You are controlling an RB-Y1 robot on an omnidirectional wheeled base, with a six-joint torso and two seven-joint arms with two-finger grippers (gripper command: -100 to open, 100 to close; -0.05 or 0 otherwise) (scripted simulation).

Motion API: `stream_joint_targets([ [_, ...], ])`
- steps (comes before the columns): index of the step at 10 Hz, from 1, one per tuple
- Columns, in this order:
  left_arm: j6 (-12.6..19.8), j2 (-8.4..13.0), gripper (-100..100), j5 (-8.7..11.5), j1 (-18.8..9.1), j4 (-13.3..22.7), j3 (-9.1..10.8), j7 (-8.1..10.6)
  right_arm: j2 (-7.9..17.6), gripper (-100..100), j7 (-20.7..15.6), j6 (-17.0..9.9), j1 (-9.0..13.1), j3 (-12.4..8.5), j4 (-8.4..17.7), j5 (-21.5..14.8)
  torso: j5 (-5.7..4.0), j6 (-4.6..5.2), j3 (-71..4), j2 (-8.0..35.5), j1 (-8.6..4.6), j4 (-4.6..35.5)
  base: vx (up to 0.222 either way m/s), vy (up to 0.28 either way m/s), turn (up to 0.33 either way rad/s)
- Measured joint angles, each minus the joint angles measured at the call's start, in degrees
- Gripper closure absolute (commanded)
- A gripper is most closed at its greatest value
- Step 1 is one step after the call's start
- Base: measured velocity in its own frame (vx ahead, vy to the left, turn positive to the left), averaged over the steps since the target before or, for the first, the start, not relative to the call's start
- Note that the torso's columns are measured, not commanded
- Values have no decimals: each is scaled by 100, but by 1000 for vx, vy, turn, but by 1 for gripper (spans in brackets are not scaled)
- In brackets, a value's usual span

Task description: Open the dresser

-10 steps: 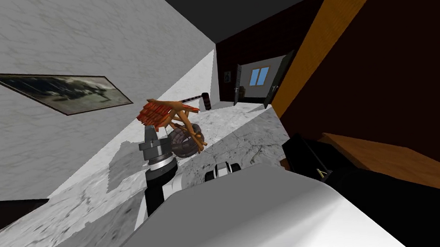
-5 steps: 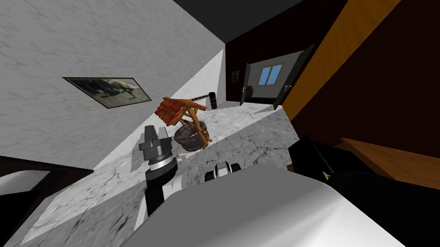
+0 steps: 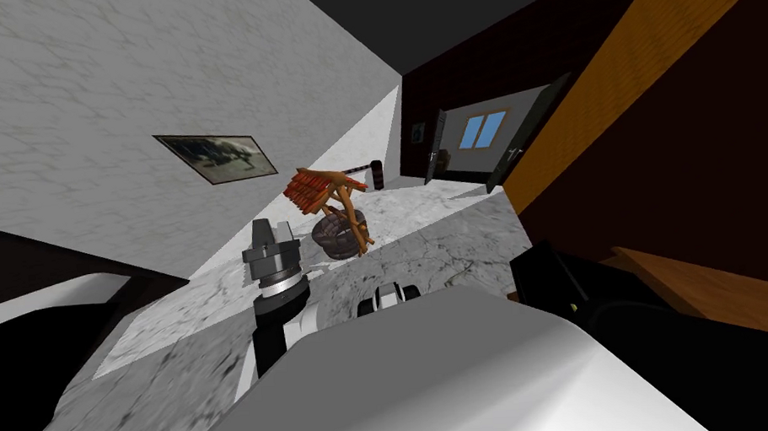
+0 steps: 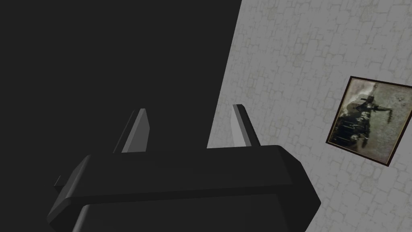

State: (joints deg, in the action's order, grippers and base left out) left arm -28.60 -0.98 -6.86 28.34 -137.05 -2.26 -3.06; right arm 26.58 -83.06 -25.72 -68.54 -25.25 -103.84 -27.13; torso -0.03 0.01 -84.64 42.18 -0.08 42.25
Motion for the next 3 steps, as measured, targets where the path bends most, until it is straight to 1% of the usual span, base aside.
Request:
stream_joint_targets([
  [3,0,0,0,0,0,0,0,0,0,0,0,0,0,0,0,0,3,-1,8,12,10,4,0,0,0],
])
